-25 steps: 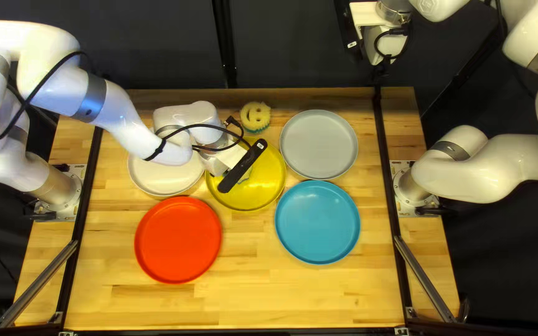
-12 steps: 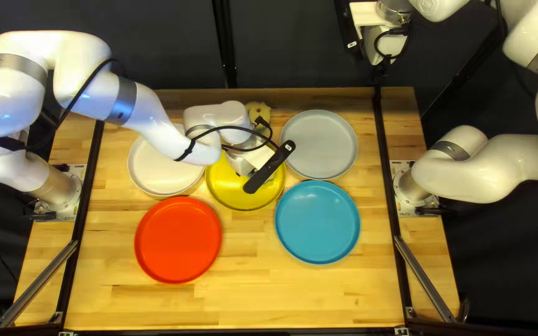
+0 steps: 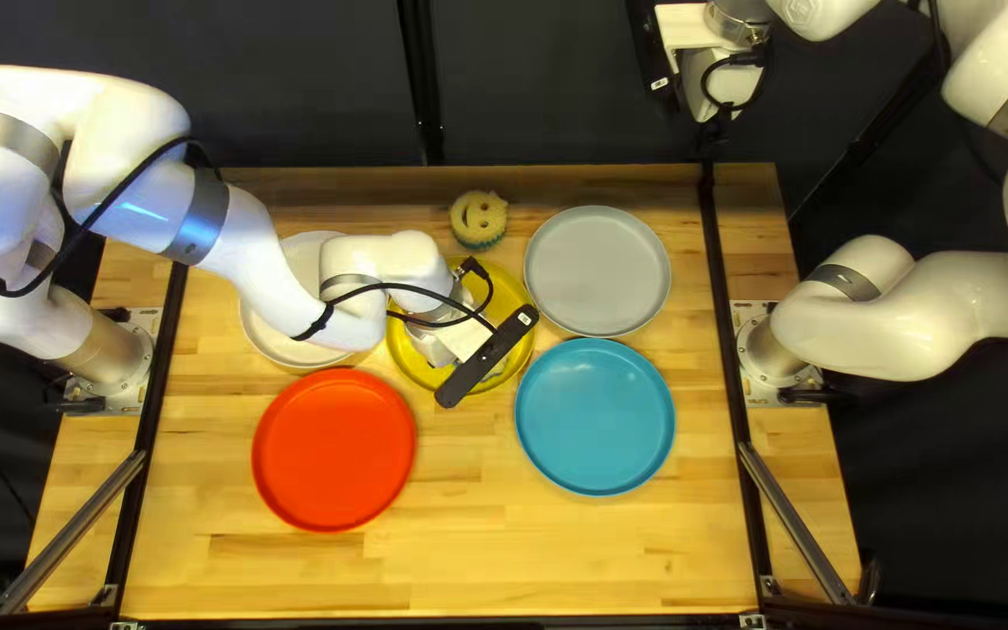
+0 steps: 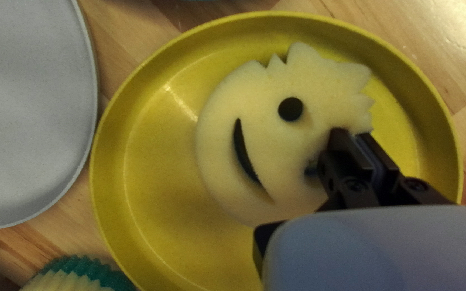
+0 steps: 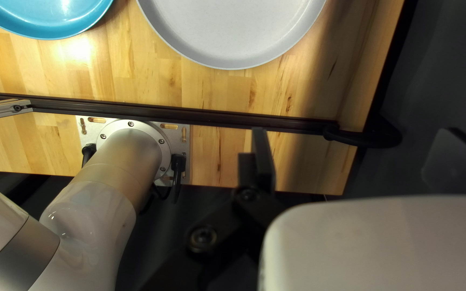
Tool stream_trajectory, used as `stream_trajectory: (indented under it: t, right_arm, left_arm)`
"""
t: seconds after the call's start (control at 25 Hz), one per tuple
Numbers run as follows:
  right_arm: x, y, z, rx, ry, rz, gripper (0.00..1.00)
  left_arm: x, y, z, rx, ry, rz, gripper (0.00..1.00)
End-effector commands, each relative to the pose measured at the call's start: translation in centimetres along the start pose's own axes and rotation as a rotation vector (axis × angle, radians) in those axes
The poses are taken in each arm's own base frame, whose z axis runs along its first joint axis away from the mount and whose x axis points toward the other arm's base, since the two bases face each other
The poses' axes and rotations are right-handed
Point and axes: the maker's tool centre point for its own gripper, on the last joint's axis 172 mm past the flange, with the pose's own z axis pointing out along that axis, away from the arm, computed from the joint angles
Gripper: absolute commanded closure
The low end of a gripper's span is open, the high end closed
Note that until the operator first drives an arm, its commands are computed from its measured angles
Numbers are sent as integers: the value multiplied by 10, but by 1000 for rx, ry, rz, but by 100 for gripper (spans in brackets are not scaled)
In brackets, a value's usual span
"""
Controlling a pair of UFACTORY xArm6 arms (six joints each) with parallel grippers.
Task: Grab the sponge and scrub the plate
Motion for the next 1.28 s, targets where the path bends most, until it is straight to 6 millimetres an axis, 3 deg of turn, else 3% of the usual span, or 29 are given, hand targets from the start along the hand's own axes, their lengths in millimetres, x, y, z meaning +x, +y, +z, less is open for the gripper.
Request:
stream_trajectory:
  t: [0.04, 0.24, 0.4, 0.72, 0.92, 1.0, 1.28]
  right_arm:
    - [0, 0, 0, 0, 0, 0, 0]
    - [0, 0, 0, 0, 0, 0, 0]
    - [0, 0, 0, 0, 0, 0, 0]
    - [0, 0, 0, 0, 0, 0, 0]
    - [0, 0, 0, 0, 0, 0, 0]
    - [0, 0, 0, 0, 0, 0, 0]
    - [0, 0, 0, 0, 0, 0, 0]
  left_arm:
    - [-15, -24, 3, -11, -5, -13, 100]
    - [-27, -48, 3, -25, -16, -25, 100]
    - [-25, -46, 2, -26, -19, -24, 100]
    - [6, 11, 4, -19, -20, 1, 100]
    - [3, 27, 4, -15, -18, 2, 100]
    - [-3, 24, 3, -15, -17, -4, 100]
    - [-35, -24, 8, -13, -4, -50, 100]
